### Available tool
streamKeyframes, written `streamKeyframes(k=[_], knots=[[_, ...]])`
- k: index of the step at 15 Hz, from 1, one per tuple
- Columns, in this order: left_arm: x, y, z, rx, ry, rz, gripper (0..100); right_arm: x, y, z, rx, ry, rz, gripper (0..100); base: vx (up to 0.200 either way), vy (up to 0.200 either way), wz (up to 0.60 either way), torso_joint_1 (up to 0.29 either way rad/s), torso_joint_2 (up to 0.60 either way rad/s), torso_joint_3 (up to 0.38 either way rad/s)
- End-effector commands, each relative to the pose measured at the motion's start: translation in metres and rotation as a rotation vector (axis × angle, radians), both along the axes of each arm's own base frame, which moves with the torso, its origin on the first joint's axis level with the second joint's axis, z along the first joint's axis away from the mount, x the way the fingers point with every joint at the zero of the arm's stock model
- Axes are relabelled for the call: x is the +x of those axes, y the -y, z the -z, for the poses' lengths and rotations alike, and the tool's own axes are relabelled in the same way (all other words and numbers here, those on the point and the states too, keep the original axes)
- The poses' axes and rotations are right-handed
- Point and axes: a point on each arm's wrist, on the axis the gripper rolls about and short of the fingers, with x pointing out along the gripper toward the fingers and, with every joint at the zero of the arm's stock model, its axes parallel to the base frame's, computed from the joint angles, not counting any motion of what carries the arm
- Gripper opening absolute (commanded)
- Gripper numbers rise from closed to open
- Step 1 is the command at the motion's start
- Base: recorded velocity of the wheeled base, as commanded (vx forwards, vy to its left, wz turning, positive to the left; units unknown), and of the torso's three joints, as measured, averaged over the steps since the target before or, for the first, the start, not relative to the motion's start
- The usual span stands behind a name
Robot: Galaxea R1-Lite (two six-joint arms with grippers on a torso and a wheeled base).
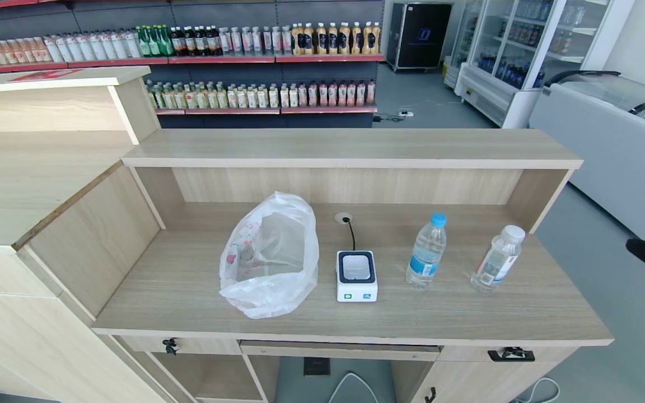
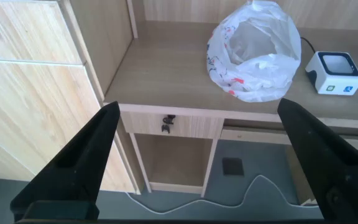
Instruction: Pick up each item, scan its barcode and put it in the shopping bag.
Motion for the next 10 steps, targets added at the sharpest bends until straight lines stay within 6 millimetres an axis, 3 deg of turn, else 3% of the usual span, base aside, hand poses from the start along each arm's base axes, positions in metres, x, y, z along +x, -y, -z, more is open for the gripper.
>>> streamKeyframes(k=[1, 3, 10], knots=[[0.0, 0.0, 0.0, 0.0, 0.0, -0.001, 100, 0.048, 0.002, 0.02, 0.001, -0.142, -0.016, 100, 0.0, 0.0, 0.0, 0.0, 0.0, 0.0], [0.0, 0.0, 0.0, 0.0, 0.0, -0.001, 100, 0.066, 0.006, 0.032, 0.011, -0.163, -0.013, 100, 0.0, 0.0, 0.0, 0.0, 0.0, 0.0], [0.0, 0.0, 0.0, 0.0, 0.0, -0.001, 100, 0.102, 0.041, 0.074, -0.025, -0.253, 0.006, 100, 0.0, 0.0, 0.0, 0.0, 0.0, 0.0]])
